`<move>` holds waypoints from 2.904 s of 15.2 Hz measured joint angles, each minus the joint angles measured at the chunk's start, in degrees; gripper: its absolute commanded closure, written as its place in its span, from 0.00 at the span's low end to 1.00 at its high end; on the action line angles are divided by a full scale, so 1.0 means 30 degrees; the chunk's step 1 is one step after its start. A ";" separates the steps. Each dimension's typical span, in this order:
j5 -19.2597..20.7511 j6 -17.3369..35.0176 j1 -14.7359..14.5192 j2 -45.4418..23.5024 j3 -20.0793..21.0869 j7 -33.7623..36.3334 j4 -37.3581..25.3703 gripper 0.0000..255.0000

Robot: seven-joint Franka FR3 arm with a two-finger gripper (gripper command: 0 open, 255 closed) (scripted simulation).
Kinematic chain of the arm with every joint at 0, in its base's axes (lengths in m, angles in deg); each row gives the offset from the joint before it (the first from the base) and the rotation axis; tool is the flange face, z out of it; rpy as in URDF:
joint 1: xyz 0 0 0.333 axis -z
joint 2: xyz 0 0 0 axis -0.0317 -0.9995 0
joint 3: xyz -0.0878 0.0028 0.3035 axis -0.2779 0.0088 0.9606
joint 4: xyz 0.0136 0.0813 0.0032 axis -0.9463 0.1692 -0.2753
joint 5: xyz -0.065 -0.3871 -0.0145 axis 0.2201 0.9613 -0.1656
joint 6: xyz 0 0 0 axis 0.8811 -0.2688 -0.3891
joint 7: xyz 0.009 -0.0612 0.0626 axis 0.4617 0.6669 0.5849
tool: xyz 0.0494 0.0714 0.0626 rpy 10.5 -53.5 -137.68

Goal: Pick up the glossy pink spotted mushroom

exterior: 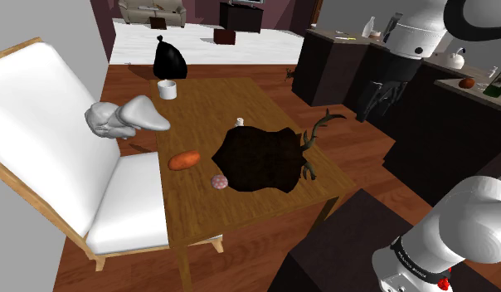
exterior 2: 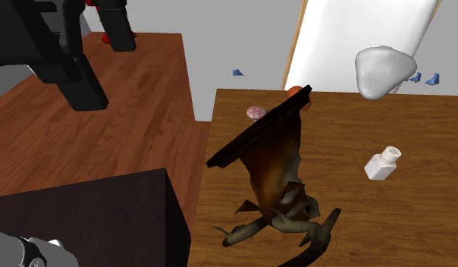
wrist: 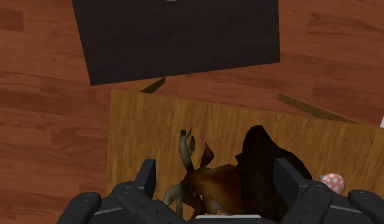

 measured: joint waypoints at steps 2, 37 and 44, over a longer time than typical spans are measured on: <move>-0.0074 0.0273 -0.0038 -0.0220 0.0127 0.0109 0.0046 0.00; 0.5619 1.4048 -0.2840 -2.2201 0.6700 1.1535 -0.7915 0.00; 0.6763 1.4972 -0.3583 -2.4355 0.6185 1.2419 -0.8960 0.00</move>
